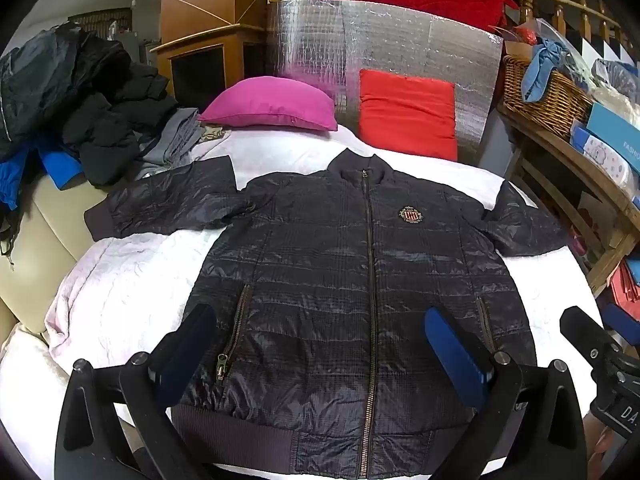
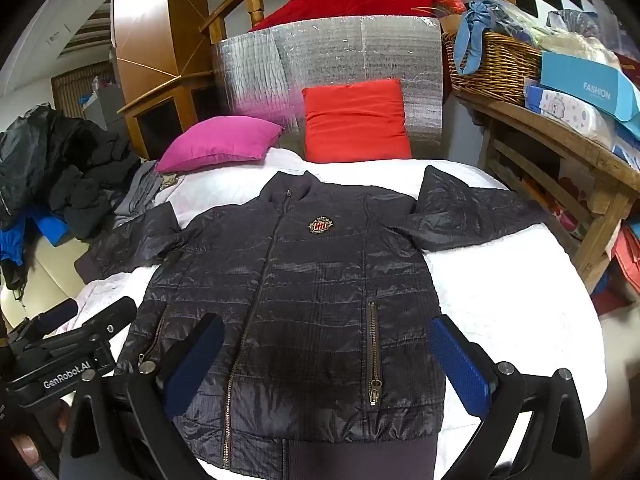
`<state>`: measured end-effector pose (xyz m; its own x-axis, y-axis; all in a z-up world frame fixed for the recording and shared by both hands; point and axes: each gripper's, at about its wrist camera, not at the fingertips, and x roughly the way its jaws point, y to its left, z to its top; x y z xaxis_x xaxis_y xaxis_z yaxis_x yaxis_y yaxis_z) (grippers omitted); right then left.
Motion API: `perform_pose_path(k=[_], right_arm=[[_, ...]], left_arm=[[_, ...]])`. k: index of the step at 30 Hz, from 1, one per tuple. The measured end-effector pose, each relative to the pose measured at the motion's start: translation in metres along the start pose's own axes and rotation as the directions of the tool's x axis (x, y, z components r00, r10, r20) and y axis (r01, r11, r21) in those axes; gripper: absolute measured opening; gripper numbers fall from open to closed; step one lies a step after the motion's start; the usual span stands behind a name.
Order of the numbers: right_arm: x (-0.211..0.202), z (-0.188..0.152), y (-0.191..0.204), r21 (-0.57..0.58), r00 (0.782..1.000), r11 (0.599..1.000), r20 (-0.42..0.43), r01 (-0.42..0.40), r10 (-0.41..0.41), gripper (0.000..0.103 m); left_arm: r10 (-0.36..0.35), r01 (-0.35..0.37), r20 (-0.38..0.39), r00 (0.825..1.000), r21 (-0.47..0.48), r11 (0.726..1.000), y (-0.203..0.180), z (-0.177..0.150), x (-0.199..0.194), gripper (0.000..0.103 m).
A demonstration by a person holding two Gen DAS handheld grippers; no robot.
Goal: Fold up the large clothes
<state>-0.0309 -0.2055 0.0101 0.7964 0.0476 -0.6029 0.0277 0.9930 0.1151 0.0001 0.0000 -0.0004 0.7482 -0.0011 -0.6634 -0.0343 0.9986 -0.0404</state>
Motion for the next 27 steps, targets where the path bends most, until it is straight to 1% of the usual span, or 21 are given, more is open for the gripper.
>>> perform_pose_path(k=[27], right_arm=[[-0.0007, -0.0008, -0.0035, 0.007, 1.000, 1.000, -0.001, 0.009, -0.009, 0.103]], left_arm=[[-0.003, 0.003, -0.001, 1.000, 0.003, 1.000, -0.0074, -0.0040, 0.0007, 0.103]])
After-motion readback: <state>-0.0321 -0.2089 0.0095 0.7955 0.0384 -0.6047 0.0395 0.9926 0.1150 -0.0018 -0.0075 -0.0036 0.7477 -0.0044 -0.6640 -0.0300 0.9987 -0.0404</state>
